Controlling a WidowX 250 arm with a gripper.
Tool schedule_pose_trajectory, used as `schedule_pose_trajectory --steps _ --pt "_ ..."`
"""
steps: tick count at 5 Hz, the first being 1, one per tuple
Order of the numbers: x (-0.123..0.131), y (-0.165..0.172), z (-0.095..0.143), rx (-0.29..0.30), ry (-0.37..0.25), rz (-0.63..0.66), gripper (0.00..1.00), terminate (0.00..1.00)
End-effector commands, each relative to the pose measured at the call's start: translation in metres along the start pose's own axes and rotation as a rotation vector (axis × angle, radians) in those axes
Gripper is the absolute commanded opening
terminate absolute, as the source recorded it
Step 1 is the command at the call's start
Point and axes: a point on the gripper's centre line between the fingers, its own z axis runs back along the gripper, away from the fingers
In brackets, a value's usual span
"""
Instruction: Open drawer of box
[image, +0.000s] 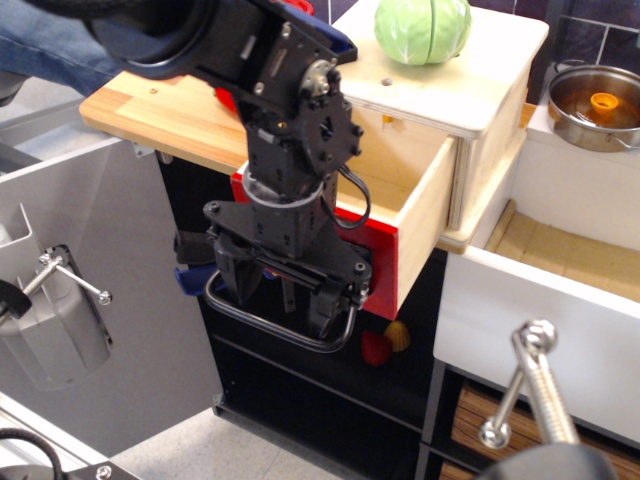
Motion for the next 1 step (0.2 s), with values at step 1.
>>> schedule_pose_trajectory --steps 1 --pt "-0.0205 -0.0031 0.0066 0.012 0.075 -0.102 1.0 1.0"
